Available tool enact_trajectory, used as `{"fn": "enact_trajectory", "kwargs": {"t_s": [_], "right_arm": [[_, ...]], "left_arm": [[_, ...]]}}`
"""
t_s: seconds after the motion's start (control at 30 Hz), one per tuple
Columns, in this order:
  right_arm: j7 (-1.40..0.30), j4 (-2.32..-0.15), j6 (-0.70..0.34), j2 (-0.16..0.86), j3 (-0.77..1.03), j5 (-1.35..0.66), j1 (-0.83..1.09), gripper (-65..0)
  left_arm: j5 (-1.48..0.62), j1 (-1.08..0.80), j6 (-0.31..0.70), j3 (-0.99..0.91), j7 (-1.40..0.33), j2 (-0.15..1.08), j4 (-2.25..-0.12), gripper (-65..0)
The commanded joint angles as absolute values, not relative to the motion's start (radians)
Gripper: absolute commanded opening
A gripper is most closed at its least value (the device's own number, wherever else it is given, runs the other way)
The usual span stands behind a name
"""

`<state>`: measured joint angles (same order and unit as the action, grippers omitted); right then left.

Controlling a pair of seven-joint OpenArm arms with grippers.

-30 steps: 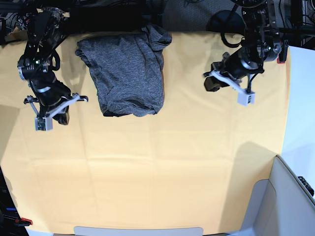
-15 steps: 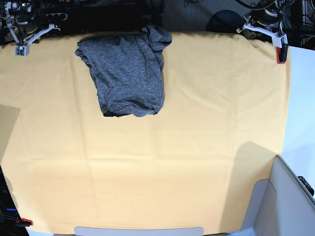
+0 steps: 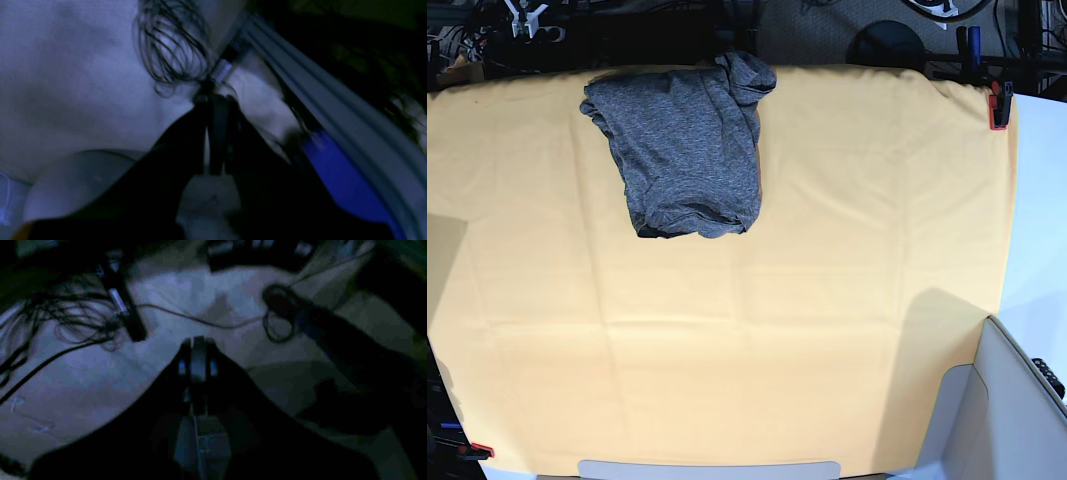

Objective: Fold the T-shirt properly

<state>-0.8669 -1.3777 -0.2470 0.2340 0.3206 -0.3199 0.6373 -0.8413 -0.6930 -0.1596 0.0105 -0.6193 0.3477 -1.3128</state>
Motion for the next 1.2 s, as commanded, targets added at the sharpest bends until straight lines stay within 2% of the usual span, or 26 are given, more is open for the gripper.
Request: {"fn": "enact_trajectory", "kwargs": {"t_s": [0.0,0.17,0.27,0.37,0.5,0.77,0.83,1.0,1.17], "right_arm": [[-0.828,-1.316,-0.259,0.24,0.295,-0.317,0.616,-65.0],[-0.591,-0.928,-0.259,0.228,0.136,-0.189,0.44,-65.0],[-0.46,-0.71,-0.259,0.202,0.036,-0.147,0.329,-65.0],[-0.375,-0.512,-0.259,0.165,-0.028,-0.12,0.219,-65.0],[-0.303,-0.358,-0.259,0.113,-0.081,-0.077,0.125,-65.0],[-0.15,-0.182,-0.251,-0.002,-0.119,0.076,0.01,-65.0],[-0.136,-0.15,-0.199,-0.031,-0.117,0.091,-0.005,-65.0],[-0.071,-0.143,0.01,-0.087,-0.119,0.094,-0.007,-65.0],[-0.067,-0.143,0.018,-0.099,-0.114,0.09,-0.008,-65.0]], "left_arm": [[-0.831,-0.657,-0.143,0.053,-0.575,0.355,-1.231,-64.7],[-0.671,-0.437,-0.143,0.348,-0.297,0.348,-0.782,-64.8],[-0.641,-0.338,-0.143,0.509,-0.142,0.303,-0.588,-64.8],[-0.642,-0.259,-0.143,0.588,-0.041,0.255,-0.433,-64.8],[-0.641,-0.174,-0.143,0.613,0.028,0.186,-0.268,-64.7],[-0.641,-0.117,-0.143,0.615,0.105,0.117,-0.211,-64.6],[-0.639,-0.116,-0.143,0.616,0.105,0.116,-0.211,-64.6],[-0.641,-0.097,-0.143,0.731,0.107,0.116,-0.208,-64.6],[-0.645,-0.096,-0.143,0.74,0.107,0.097,-0.208,-64.6]]}}
